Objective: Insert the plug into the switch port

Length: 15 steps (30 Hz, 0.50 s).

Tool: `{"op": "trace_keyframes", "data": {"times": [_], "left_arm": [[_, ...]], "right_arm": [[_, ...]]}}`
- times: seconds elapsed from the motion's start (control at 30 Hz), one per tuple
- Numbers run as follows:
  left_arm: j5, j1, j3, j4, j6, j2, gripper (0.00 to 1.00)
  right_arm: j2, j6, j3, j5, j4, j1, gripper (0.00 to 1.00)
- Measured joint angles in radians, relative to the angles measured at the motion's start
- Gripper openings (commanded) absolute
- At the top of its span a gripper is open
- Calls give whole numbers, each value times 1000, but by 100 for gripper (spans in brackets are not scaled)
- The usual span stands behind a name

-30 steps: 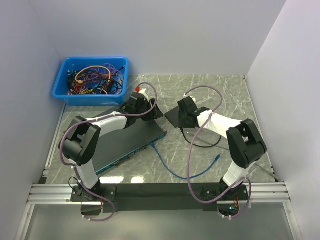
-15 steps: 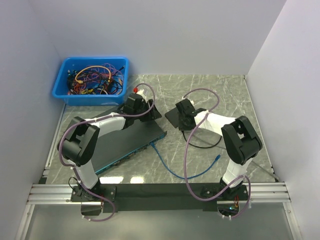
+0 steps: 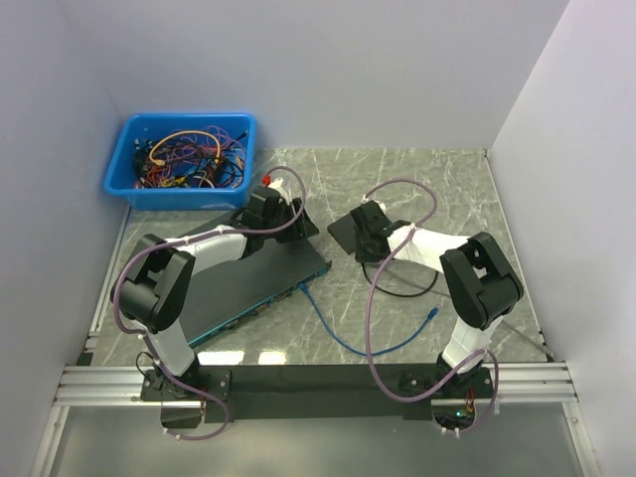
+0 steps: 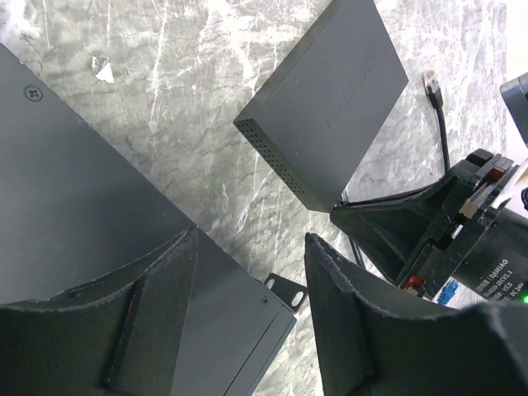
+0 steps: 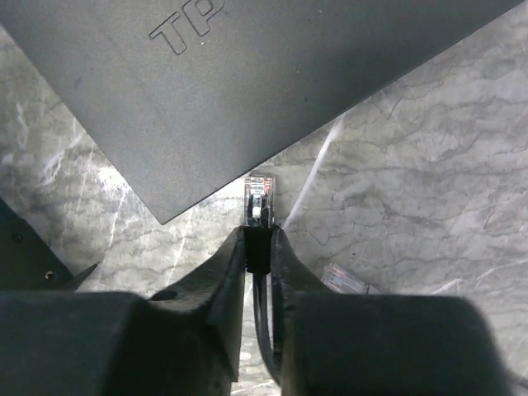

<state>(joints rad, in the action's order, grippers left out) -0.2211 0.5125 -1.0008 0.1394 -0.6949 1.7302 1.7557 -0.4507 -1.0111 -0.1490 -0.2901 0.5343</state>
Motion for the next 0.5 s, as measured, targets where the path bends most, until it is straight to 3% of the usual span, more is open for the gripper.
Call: {"op": "trace_keyframes", "data": {"times": [0.13,0.33,0.5], "left_arm": [[0,0,12,6,0,-15,59],[-40,-2,119,105,-6,-132,56],[-151,-2,227,312,-42,-225,53]], "right_arm": [[-35,-3,46,5,30,2,0],[-228,0,205,67,87,37,0],[-485,5,360,186,227,51,0]]}}
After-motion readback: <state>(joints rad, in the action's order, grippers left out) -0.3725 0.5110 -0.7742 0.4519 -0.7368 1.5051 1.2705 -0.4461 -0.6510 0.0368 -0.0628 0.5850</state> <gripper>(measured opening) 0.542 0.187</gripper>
